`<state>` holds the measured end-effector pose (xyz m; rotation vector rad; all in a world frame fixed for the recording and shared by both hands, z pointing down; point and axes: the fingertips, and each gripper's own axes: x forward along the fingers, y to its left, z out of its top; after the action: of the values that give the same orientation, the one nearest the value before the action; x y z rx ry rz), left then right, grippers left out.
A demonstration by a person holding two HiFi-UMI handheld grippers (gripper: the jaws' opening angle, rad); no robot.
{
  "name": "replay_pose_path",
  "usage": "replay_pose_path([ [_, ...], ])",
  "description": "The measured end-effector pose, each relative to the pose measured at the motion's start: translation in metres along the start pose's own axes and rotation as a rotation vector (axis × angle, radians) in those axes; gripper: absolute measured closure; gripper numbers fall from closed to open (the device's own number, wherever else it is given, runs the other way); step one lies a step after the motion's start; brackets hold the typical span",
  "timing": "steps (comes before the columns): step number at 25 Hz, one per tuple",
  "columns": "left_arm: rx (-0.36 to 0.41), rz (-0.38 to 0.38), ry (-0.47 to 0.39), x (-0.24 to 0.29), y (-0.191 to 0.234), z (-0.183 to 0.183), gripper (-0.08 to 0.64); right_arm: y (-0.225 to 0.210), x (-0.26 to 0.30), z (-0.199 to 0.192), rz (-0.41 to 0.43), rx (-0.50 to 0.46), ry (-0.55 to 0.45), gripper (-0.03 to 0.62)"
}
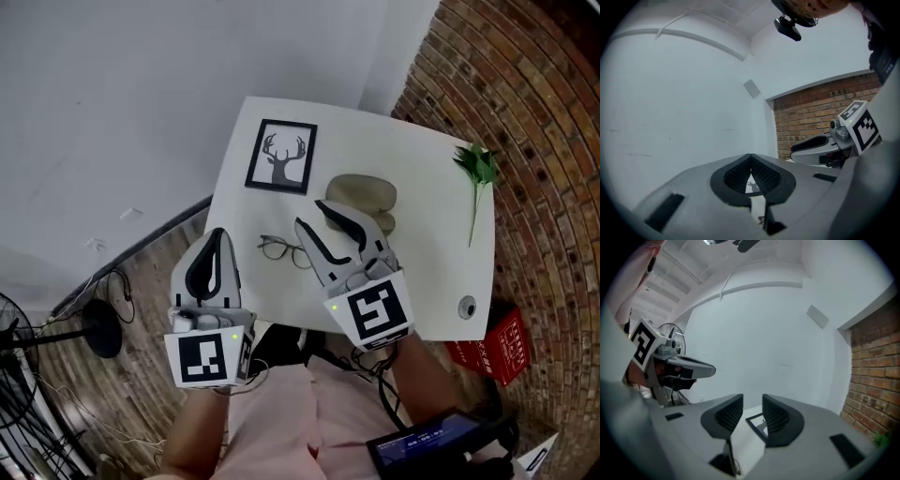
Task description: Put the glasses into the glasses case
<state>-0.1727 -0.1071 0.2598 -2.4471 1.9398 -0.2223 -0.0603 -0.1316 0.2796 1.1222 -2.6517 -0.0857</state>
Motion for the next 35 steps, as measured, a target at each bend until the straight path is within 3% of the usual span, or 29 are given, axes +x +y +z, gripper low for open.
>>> replay_pose_path([
  [8, -0.067, -0.018, 0.135, 0.038, 0.037, -0.069, 0.555, 0.040, 0.052, -0.088, 0.165, 0.040, 0.202, 0.476],
  [13, -0.102, -0.027, 0.212, 0.055, 0.046, -0.113, 0.555, 0.057, 0.059, -0.155, 0.250, -0.073, 0.380, 0.491],
  [16, -0.116, -0.042, 0.245, 0.064, 0.044, -0.132, 0.555, 0.064, 0.061, -0.179, 0.275, -0.086, 0.437, 0.500],
  [28, -0.135, -0.071, 0.280, 0.077, 0.038, -0.151, 0.554, 0.068, 0.065, -0.213, 0.285, -0.144, 0.509, 0.563],
  [35, -0.138, -0.074, 0.261, 0.078, 0.039, -0.144, 0.555, 0.064, 0.067, -0.197, 0.272, -0.118, 0.497, 0.572],
])
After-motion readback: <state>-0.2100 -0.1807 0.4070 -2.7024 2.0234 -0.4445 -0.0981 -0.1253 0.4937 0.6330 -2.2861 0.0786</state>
